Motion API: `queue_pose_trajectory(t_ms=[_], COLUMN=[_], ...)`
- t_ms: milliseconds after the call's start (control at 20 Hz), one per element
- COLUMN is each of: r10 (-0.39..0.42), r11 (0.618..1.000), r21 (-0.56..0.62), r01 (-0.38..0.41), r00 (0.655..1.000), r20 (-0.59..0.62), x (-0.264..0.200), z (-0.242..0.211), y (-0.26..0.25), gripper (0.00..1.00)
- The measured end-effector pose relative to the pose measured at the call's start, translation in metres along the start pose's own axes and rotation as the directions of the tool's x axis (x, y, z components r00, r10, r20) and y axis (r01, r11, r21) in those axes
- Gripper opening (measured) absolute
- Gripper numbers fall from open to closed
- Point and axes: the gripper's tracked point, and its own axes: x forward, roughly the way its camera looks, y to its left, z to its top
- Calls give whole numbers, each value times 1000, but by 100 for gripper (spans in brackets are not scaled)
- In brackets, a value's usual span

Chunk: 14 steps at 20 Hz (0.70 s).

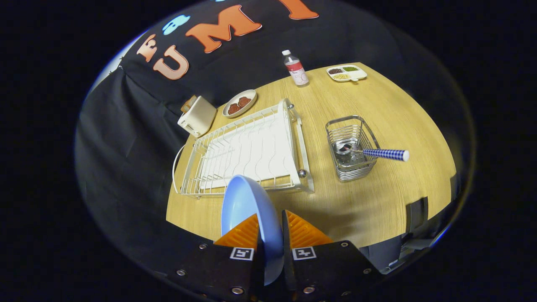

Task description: Take the plate from the dish rack, then take the spoon from the basket and place it into the plate.

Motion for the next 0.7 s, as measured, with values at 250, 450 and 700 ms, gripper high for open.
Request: queue_pose_trajectory(t_ms=[250, 450, 700], r10=[14, -1, 5], r11=[997, 997, 979], r21=[71, 80, 203], r01=[-11, 8, 15], r00=[999, 996, 995], r20=[-44, -87, -96], x=[23, 40, 65], z=[-27, -48, -63], y=[-12, -27, -41], gripper=[19, 19, 19])
